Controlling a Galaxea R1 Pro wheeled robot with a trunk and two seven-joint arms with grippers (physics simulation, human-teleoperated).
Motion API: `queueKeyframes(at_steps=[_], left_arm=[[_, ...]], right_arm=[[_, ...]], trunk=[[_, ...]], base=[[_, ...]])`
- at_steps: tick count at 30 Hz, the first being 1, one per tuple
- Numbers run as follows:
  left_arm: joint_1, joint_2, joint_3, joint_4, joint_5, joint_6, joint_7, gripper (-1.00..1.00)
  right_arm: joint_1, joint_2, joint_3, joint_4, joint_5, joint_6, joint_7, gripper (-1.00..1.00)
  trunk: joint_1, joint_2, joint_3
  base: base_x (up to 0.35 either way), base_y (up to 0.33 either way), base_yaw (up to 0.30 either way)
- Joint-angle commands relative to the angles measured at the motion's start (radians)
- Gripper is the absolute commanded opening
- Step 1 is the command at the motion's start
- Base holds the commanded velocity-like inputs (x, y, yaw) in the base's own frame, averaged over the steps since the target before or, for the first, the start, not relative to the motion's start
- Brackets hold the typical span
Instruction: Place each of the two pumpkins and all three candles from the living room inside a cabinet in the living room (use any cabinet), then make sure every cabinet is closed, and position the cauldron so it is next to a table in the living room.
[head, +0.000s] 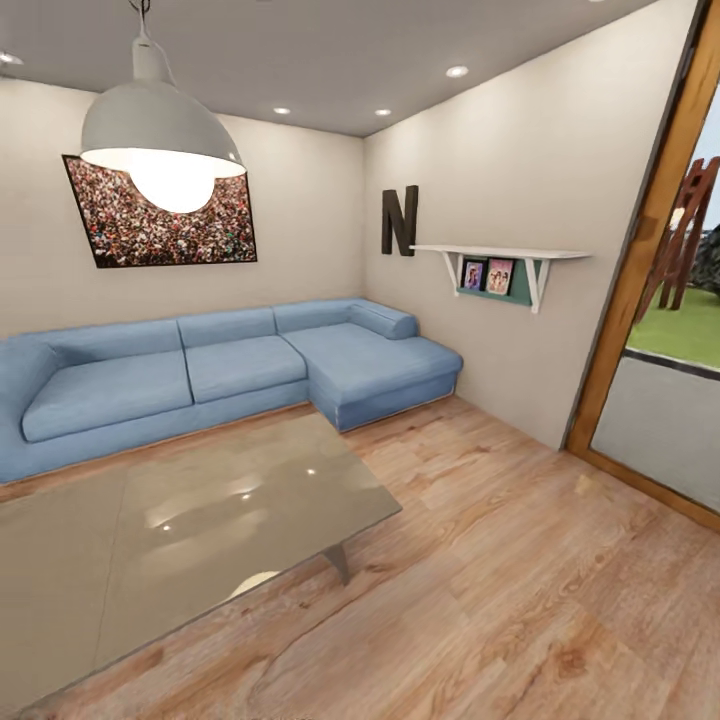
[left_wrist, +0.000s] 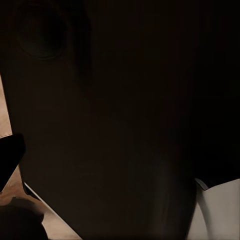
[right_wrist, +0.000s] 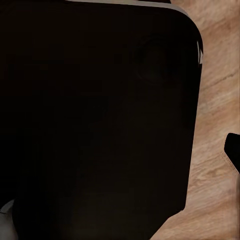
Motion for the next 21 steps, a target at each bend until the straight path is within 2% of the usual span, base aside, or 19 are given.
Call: queueKeyframes(at_steps=[1,21], left_arm=[[0.001,0.000,0.000,-0.002,0.000,0.001,0.000,1.00],[0.001,-0.001,0.000,-0.002,0.000,0.002,-0.003,1.00]], right_arm=[[0.000,0.000,-0.001,0.000,0.000,-0.002,0.000,1.00],[0.000,0.000,0.001,0.000,0.001,-0.002,0.001,1.00]], trunk=[[0.000,0.000,-0.001],[0.000,0.000,-0.001]], base=[[0.000,0.000,0.265],[0.000,0.000,0.265]])
